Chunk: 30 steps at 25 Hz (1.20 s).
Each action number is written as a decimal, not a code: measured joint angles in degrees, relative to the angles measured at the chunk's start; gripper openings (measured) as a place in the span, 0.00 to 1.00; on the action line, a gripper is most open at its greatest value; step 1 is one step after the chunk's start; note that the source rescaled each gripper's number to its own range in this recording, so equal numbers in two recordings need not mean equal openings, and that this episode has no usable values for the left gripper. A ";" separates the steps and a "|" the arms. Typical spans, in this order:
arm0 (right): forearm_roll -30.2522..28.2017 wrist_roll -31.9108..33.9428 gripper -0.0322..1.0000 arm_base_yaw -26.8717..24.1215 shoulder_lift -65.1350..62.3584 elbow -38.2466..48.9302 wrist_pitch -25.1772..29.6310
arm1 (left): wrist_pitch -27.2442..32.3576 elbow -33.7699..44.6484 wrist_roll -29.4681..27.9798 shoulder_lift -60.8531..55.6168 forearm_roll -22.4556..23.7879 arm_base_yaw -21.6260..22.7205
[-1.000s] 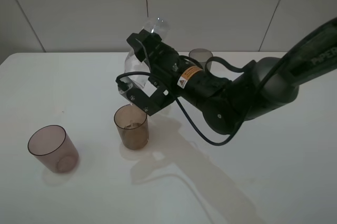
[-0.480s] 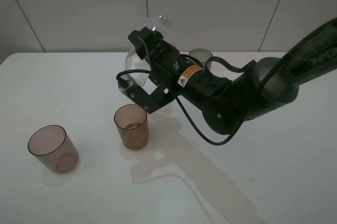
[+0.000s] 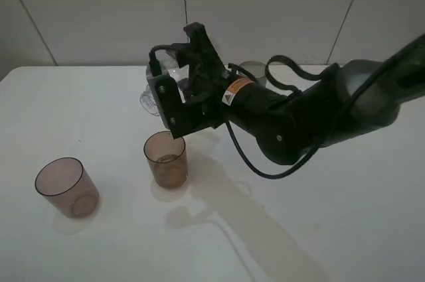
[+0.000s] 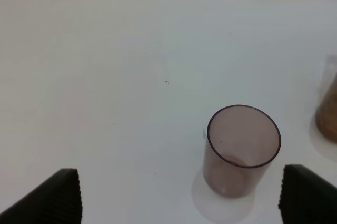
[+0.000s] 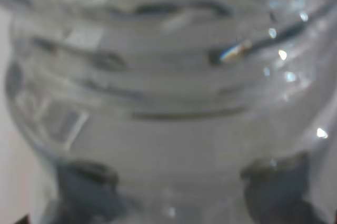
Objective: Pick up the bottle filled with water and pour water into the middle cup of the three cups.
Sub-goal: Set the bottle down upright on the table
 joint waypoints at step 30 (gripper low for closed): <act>-20.51 97.22 0.03 -17.59 -0.28 14.71 -0.83 | 0.00 0.00 0.00 0.00 0.00 0.00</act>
